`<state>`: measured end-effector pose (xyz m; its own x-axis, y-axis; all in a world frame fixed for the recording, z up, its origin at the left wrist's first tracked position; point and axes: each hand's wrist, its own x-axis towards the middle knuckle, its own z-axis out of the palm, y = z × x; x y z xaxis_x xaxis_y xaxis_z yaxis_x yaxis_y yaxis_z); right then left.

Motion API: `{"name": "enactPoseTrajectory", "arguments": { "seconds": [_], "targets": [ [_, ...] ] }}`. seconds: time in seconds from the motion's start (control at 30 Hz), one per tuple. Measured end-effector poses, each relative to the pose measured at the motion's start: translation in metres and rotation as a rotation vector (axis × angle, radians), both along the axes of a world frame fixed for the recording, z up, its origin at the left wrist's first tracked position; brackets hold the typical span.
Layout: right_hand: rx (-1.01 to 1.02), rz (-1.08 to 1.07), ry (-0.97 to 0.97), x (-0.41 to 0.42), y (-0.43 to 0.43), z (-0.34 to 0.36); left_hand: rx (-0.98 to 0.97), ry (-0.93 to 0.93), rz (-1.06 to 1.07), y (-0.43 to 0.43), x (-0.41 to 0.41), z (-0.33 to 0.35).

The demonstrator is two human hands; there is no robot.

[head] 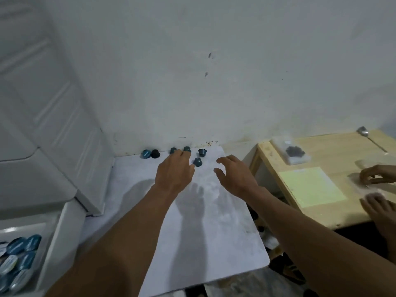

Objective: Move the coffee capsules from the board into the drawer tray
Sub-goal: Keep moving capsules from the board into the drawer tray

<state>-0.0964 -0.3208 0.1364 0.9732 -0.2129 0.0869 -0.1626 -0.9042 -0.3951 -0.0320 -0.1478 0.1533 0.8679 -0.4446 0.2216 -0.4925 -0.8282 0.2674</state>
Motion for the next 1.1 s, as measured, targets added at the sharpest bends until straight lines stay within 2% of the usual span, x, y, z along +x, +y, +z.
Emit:
{"name": "enactPoseTrajectory", "arguments": {
  "seconds": [0.23,0.6,0.83,1.1],
  "targets": [
    [0.046,-0.030,0.060,0.088,-0.039,-0.017,0.008,0.073,-0.019,-0.051,0.072,-0.031],
    [0.113,-0.060,0.223,0.202,-0.053,-0.077,0.079,0.278,-0.053,-0.081,0.153,-0.102],
    [0.155,-0.083,0.326,0.239,-0.054,-0.114,0.054,0.328,-0.063,-0.087,0.172,-0.137],
    [0.240,-0.088,0.316,0.251,-0.061,-0.134,0.021,0.371,-0.049,-0.092,0.184,-0.154]
  ]
}}
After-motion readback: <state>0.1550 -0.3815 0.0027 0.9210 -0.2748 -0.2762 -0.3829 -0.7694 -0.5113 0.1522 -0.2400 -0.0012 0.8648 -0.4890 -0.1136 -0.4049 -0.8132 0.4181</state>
